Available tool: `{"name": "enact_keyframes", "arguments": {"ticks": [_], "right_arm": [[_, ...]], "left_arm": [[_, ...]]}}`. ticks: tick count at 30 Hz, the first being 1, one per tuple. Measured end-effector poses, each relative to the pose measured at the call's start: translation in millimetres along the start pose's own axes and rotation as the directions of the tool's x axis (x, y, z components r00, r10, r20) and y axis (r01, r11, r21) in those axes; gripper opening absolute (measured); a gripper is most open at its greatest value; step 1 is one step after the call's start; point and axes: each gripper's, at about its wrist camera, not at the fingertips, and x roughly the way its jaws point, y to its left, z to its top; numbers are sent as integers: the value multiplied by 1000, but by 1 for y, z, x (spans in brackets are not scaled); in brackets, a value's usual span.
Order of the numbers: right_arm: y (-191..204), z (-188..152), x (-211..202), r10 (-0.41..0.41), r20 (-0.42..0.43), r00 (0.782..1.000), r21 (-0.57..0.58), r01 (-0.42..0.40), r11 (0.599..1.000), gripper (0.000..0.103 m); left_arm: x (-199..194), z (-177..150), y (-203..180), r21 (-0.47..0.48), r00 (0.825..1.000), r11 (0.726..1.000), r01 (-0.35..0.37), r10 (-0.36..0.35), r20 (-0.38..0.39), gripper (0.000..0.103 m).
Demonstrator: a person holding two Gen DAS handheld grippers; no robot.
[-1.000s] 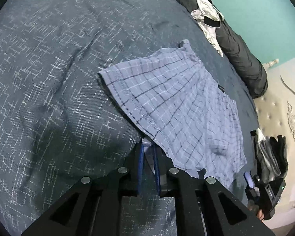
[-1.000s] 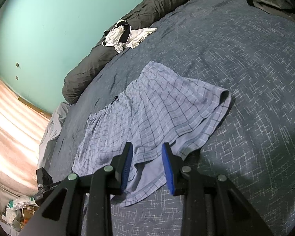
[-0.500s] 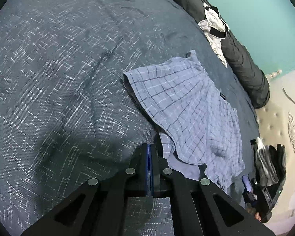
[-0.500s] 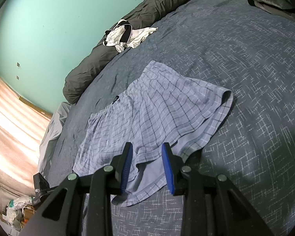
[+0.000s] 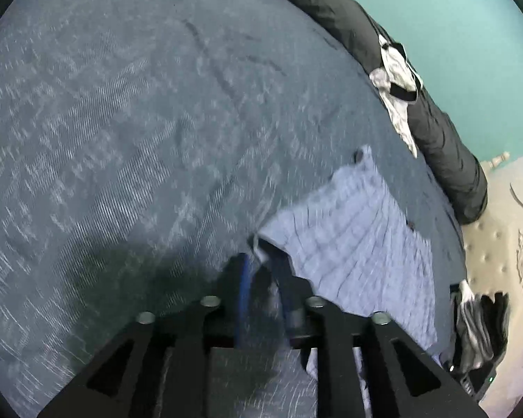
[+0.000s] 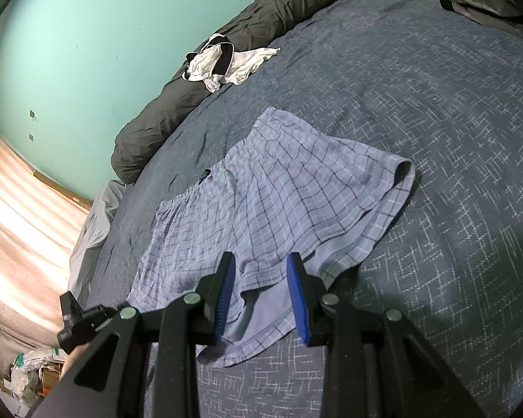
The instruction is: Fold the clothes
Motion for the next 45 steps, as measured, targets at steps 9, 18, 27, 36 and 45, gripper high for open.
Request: {"name": "enact_keyframes", "arguments": {"ticks": [9,18,27,36,45], "right_arm": [[1,0,0,0,-1,1000,-3,0,1000,30],[0,0,0,-2,-1,1000,-2,2,1000,30],[0,0,2,-4,-5,1000,-3,4,1000,30],[0,-1,4,-5,-15,1000,-5,4,1000,30],[-1,-1,5,0,-18,1000,-5,0,1000,30]], "left_arm": [[-10,9,6,-13,999,1000,5,-5,32,35],[11,15,5,34,999,999,34,-33,-20,33],[-3,30,-21,165,1000,986,20,-24,20,3],[-6,48,-33,187,1000,982,-20,17,20,3],[7,43,-18,158,999,987,-39,39,4,4]]}}
